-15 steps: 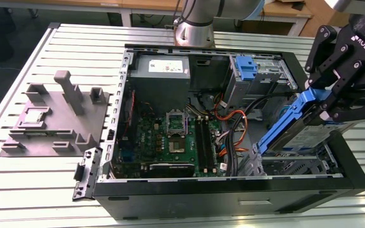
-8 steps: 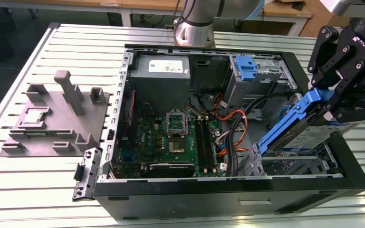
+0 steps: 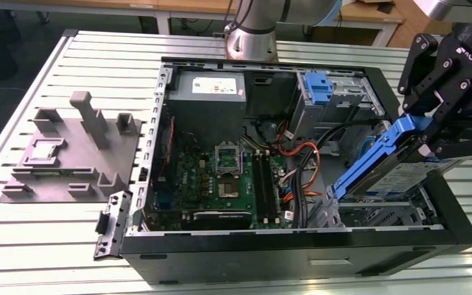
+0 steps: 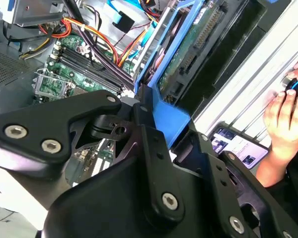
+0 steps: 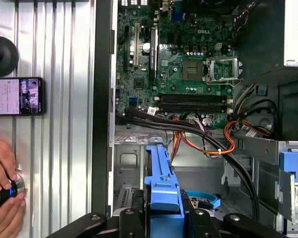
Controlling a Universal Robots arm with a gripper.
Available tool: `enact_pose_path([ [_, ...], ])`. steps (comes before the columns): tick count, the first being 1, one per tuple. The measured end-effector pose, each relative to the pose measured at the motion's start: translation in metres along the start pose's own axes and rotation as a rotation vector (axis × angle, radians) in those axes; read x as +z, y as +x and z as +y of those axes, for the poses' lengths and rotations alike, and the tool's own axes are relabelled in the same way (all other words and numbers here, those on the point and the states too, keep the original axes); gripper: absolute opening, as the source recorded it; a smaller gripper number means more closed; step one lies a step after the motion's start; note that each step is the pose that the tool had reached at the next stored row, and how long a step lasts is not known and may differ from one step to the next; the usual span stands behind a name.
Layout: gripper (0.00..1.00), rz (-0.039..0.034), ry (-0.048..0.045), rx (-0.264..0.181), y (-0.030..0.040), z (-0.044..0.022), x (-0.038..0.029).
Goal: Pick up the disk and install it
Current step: 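Insert the disk into the insertion slot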
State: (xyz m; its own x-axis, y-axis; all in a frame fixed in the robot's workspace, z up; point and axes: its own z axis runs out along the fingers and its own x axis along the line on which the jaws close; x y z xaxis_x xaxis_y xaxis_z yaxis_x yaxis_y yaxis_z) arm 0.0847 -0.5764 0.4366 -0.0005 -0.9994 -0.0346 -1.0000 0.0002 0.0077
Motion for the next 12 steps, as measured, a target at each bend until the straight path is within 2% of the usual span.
enact_pose_path([
  [2,0.38,-0.0001,-0.0001,0.0,0.0,0.0,0.0],
  [3,0.44,0.0,-0.0001,0.0,0.0,0.0,0.0],
  [12,0.44,-0.0001,0.0001,0.0,0.0,0.0,0.0003],
])
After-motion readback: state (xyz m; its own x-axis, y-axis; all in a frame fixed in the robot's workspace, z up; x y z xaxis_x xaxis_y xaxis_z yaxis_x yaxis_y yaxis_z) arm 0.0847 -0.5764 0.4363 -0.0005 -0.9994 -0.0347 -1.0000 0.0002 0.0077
